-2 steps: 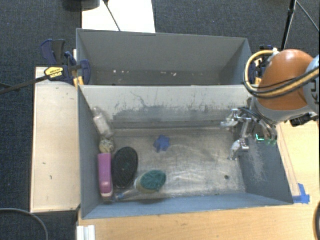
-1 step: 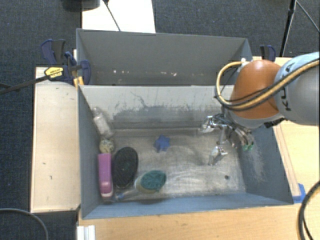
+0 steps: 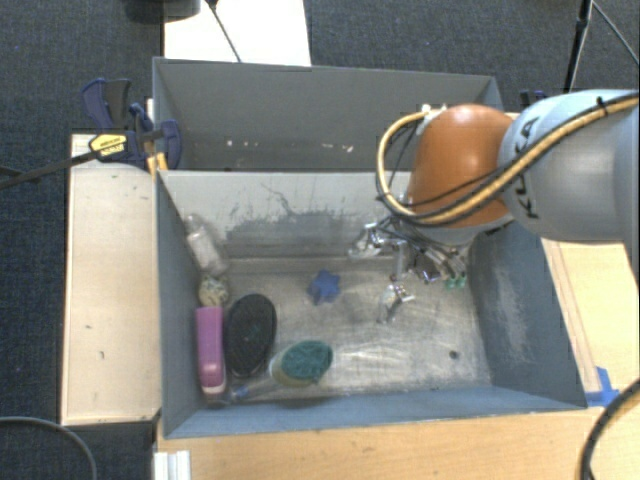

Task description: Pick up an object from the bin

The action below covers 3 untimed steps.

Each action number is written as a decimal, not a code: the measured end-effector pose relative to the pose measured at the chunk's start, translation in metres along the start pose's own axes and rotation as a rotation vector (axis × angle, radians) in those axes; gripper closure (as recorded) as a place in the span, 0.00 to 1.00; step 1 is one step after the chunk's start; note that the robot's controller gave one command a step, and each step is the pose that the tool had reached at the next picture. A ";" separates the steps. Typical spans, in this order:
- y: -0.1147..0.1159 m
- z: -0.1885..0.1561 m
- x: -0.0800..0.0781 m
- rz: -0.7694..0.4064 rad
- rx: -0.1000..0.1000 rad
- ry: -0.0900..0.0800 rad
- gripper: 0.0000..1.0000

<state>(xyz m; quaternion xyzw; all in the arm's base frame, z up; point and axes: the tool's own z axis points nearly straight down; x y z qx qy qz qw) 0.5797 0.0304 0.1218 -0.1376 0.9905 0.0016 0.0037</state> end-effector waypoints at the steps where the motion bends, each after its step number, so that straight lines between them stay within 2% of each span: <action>1: 0.044 0.050 -0.025 -0.040 0.005 0.005 0.00; 2: 0.043 0.046 -0.027 -0.036 0.004 -0.007 1.00; 3: 0.013 -0.093 -0.018 -0.021 0.004 -0.004 1.00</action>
Offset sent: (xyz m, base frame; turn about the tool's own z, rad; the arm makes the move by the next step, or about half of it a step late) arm 0.0097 0.0482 -0.0518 -0.0351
